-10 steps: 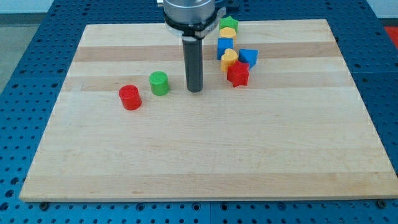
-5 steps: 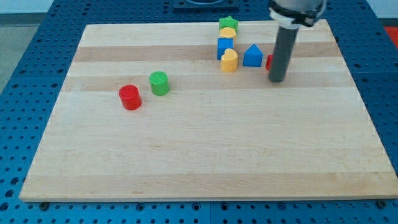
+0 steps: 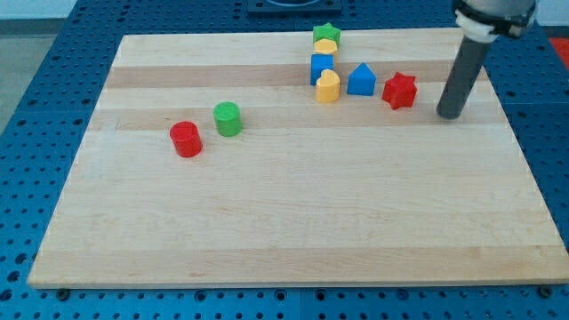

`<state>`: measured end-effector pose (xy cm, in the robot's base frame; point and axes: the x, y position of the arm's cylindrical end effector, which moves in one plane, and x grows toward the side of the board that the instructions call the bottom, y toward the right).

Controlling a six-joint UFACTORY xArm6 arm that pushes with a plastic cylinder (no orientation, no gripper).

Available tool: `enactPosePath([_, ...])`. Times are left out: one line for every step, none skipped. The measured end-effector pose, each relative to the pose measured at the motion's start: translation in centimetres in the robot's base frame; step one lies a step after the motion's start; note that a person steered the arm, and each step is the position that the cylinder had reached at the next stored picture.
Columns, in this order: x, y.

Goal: Move the red star right to the blue triangle

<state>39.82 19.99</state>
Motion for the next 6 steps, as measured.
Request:
enactPosePath([0.2,-6.6])
enactPosePath([-0.3,-8.1])
enactPosePath([-1.8,-6.8])
enactPosePath([-3.6,-5.4])
enactPosePath([-4.7,-4.2])
enactPosePath([-3.5,-4.3])
